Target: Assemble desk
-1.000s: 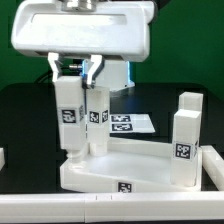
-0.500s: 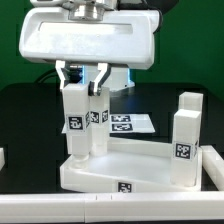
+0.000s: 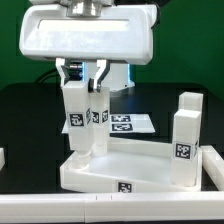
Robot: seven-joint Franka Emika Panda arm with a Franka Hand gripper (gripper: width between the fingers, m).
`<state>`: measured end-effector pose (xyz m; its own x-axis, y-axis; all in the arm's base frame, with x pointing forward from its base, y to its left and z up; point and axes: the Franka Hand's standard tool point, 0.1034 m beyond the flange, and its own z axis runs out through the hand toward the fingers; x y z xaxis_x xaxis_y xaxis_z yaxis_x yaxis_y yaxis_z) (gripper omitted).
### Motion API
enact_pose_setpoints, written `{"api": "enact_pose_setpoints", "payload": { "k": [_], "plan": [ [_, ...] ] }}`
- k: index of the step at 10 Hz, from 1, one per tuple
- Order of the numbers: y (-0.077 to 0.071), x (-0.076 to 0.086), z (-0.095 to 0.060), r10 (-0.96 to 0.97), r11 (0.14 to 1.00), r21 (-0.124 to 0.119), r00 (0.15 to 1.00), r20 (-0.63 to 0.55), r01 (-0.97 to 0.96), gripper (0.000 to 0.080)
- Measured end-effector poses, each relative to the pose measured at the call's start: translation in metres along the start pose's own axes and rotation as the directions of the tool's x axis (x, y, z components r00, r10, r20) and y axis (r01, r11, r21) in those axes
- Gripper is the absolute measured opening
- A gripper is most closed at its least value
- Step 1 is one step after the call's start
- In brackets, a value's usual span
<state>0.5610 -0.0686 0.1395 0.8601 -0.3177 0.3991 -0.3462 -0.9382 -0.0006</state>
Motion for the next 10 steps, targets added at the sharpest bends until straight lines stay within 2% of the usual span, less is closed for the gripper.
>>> {"api": "enact_pose_setpoints", "payload": {
  "k": [10],
  "plan": [
    [-0.003,0.018,0.01,-0.039,0.999,-0.023,0.995,-0.086,0.038,0.0288]
  ]
}}
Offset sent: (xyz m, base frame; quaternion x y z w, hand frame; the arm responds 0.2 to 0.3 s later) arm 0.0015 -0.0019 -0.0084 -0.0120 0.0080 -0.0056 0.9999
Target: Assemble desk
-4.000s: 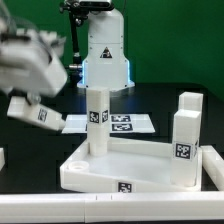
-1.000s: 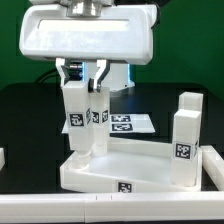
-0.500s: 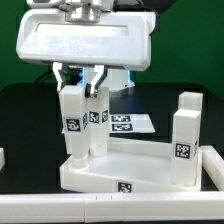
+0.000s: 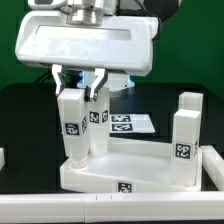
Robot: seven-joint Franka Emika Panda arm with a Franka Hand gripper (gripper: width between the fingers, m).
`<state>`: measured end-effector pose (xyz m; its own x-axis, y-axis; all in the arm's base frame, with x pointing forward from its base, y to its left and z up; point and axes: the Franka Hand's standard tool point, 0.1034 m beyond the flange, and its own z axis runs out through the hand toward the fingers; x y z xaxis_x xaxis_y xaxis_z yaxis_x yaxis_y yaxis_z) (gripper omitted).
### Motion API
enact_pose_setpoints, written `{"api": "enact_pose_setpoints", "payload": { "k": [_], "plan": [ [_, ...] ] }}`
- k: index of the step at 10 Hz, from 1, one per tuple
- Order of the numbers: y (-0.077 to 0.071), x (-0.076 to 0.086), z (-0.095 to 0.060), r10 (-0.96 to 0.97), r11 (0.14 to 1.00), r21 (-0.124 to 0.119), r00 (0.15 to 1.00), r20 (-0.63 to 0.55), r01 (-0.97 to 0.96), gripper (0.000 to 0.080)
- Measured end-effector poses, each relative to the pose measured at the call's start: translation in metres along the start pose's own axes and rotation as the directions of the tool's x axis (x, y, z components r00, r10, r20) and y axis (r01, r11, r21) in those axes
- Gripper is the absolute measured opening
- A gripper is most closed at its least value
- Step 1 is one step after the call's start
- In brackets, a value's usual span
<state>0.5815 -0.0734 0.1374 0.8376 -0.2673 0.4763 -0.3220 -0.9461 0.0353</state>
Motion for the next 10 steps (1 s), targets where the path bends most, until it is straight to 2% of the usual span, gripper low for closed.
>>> {"api": "enact_pose_setpoints", "payload": {
  "k": [5,7,10],
  "plan": [
    [-0.001,-0.007,0.005,-0.017,1.0,-0.007,1.0,-0.014,0.017,0.0288],
    [-0.004,-0.019,0.005,-0.016,1.0,-0.006,0.999,-0.042,0.015,0.0288],
    [-0.002,-0.025,0.002,-0.015,1.0,-0.003,0.996,-0.084,0.015,0.0288]
  ]
}}
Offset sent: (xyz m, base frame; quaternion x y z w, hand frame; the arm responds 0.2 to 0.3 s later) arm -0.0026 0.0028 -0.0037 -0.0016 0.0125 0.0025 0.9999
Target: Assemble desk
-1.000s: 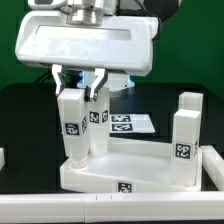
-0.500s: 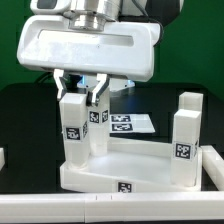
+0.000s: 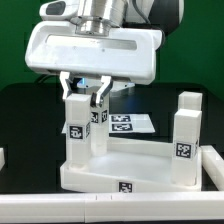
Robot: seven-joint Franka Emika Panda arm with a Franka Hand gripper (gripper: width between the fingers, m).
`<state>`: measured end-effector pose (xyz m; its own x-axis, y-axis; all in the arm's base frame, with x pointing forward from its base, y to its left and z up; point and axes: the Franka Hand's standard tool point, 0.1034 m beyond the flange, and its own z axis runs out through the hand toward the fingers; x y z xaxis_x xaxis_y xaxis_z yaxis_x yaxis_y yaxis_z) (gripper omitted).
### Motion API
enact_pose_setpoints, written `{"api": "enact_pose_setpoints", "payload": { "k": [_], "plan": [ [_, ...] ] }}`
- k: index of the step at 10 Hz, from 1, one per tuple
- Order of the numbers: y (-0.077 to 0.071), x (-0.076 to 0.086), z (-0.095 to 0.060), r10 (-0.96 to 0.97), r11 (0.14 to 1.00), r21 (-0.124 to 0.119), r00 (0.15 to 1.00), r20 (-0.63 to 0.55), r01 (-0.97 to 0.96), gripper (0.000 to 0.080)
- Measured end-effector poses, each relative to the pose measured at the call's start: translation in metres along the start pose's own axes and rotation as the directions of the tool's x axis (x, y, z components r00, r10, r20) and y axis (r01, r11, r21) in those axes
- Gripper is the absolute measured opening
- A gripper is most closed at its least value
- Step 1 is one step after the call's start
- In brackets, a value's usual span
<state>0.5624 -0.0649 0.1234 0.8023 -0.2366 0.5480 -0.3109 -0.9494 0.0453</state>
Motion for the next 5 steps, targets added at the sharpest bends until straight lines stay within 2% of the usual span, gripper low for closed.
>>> {"api": "enact_pose_setpoints", "payload": {
  "k": [4,5],
  "plan": [
    [-0.0004,0.0004,0.0001,-0.006,1.0,0.001,1.0,0.001,0.006,0.0288],
    [-0.0003,0.0003,0.0001,-0.009,1.0,0.001,1.0,0.003,0.009,0.0471]
  ]
}}
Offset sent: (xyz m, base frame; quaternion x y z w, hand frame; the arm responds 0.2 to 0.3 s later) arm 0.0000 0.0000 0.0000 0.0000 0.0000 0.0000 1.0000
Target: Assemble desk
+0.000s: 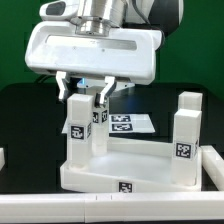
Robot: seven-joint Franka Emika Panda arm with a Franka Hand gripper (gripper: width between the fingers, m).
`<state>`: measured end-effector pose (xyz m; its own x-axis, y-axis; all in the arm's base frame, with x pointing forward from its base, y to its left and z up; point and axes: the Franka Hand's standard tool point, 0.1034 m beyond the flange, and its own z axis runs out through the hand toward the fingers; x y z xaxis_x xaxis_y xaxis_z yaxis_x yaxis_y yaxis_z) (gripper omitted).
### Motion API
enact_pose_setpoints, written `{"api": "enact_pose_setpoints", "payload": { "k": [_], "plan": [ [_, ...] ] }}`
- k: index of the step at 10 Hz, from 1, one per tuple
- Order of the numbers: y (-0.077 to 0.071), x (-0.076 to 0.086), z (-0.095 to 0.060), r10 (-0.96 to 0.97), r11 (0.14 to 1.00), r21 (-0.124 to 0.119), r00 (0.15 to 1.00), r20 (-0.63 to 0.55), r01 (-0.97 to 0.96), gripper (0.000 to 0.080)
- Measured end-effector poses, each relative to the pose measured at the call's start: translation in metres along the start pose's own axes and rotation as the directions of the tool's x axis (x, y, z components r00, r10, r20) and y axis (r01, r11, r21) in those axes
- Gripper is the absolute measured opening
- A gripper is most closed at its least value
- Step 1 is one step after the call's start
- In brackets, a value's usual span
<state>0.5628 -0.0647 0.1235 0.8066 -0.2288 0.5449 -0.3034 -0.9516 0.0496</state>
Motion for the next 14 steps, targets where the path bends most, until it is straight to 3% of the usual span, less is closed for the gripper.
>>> {"api": "enact_pose_setpoints", "payload": {
  "k": [1,2,4,5,8,12,13,14],
  "plan": [
    [0.001,0.001,-0.003,0.005,1.0,0.013,0.997,0.075,-0.006,0.0587],
    [0.001,0.005,-0.008,0.019,0.999,0.026,0.994,0.105,-0.022,0.0587],
    [-0.004,0.004,-0.006,0.033,0.998,0.04,0.948,0.315,-0.048,0.0646],
    [-0.002,0.016,-0.005,0.04,0.998,0.039,0.93,0.367,-0.058,0.0646],
    [0.003,0.026,0.005,0.042,0.998,0.025,0.854,0.518,-0.064,0.0648],
    [-0.01,0.027,0.013,0.082,0.995,0.003,0.874,0.478,-0.096,0.0648],
    [-0.009,0.027,0.013,0.084,0.995,0.002,0.873,0.48,-0.097,0.0508],
    [-0.01,0.027,0.013,0.183,0.982,-0.042,0.858,0.479,-0.186,0.0508]
  ]
}}
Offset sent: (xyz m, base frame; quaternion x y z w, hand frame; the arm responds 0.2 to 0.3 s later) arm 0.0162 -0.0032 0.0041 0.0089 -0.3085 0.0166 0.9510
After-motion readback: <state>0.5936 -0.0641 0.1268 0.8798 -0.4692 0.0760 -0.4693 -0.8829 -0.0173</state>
